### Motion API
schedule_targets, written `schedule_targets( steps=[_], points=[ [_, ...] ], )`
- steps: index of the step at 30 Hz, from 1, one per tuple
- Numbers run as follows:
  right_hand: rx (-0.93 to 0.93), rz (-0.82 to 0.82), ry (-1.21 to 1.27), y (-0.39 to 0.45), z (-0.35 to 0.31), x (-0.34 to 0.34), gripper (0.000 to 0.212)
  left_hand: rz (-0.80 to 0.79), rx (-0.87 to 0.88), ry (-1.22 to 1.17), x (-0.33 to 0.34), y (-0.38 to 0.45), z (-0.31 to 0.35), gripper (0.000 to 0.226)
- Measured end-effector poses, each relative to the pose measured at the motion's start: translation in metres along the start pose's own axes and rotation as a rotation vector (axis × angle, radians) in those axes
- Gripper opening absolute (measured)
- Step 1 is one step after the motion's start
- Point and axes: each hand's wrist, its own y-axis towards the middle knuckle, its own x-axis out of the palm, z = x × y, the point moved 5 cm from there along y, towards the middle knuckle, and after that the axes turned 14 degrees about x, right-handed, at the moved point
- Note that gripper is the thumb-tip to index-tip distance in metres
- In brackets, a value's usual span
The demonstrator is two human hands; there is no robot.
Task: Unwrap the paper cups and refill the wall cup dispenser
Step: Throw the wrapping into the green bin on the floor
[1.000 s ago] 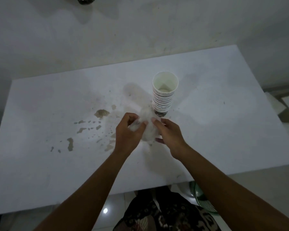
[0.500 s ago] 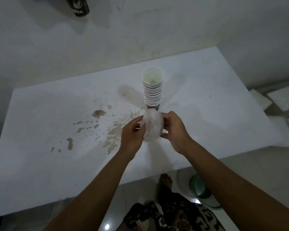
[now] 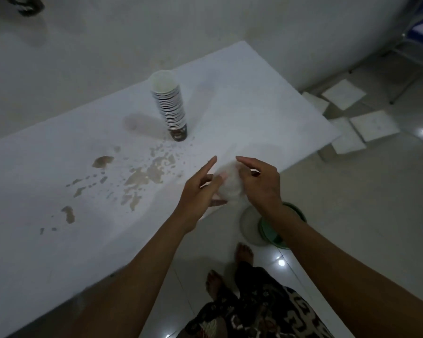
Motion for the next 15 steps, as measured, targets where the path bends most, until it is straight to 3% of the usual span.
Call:
schedule_targets(
  steps=[2, 5, 8, 10, 12, 15],
  points=[
    [0.006, 0.053, -0.027, -0.004, 0.016, -0.027, 0.026, -0.101, 0.015, 0.021, 0.024, -0.005, -0.004, 0.056],
    [0.117, 0.082, 0.015, -0.01, 0.042, -0.068, 0.026, -0.115, 0.053, 0.098, 0.061, -0.006, -0.016, 0.047],
    [0.29, -0.038, 0.128, -0.019, 0.067, -0.105, 0.022, -0.117, 0.053, 0.159, 0.103, -0.006, -0.032, 0.041],
    [0.358, -0.143, 0.14, -0.026, 0.082, -0.122, 0.032, -0.126, 0.054, 0.2, 0.125, -0.005, -0.045, 0.037],
    [0.331, -0.106, 0.05, -0.026, 0.1, -0.149, 0.039, -0.17, 0.058, 0.267, 0.154, -0.003, -0.058, 0.036],
    [0.284, 0.02, -0.088, -0.019, 0.124, -0.189, 0.032, -0.239, 0.027, 0.27, 0.194, -0.007, -0.08, 0.032]
  ],
)
